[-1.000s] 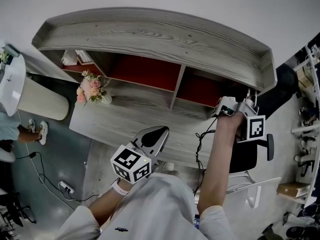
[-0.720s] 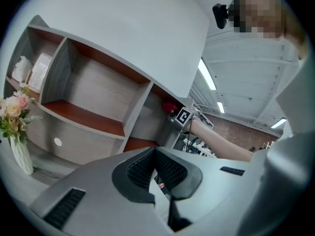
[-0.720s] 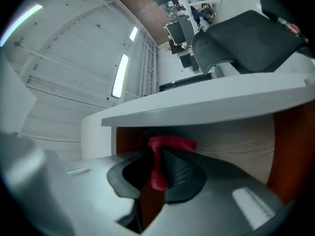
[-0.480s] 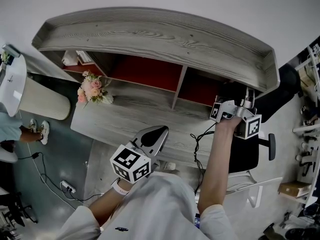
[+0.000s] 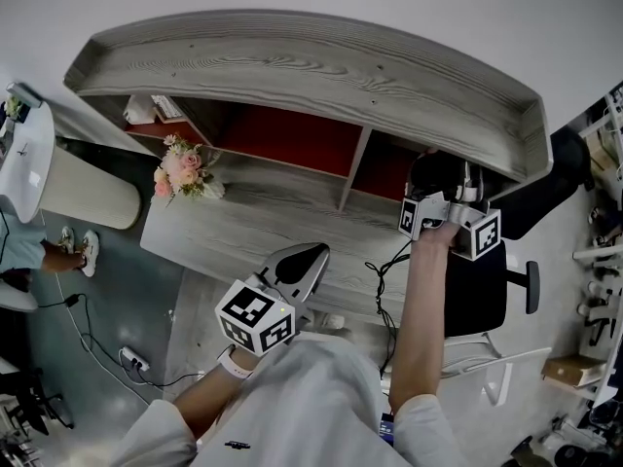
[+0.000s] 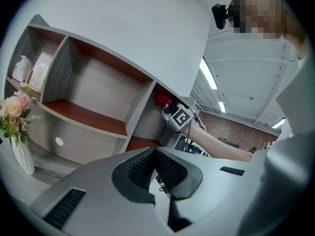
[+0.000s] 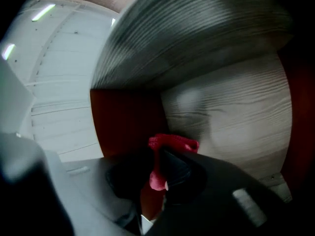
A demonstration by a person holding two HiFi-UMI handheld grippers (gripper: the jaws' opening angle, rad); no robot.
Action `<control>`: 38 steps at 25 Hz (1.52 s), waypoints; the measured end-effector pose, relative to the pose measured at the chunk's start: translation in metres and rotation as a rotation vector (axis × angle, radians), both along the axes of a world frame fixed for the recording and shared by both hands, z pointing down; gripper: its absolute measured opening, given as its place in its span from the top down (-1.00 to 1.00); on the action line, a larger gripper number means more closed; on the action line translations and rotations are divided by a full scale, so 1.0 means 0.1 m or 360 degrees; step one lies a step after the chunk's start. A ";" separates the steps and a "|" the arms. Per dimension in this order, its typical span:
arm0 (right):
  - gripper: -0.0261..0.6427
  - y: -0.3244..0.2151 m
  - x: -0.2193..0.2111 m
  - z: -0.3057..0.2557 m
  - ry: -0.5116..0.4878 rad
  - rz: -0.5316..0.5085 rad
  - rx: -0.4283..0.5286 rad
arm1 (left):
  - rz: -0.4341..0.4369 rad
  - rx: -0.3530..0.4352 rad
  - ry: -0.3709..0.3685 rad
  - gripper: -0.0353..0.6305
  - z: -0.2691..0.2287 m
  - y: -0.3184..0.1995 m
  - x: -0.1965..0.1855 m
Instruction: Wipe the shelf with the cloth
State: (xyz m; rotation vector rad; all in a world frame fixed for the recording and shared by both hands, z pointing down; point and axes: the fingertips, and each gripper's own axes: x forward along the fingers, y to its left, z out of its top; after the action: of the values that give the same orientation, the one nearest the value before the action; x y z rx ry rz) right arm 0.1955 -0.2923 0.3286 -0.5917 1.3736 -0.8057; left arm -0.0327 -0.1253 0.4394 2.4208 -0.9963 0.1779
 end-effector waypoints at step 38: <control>0.75 -0.27 -1.26 1.18 0.1321 -0.0382 -0.0536 | -0.0098 -0.0034 -0.0054 0.89 0.10 0.16 -0.20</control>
State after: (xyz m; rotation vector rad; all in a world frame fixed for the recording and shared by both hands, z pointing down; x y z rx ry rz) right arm 0.0695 -0.3189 0.4464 -1.1178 2.1082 -1.0508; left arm -0.0528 -0.1089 0.4490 2.3716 -1.0769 0.2073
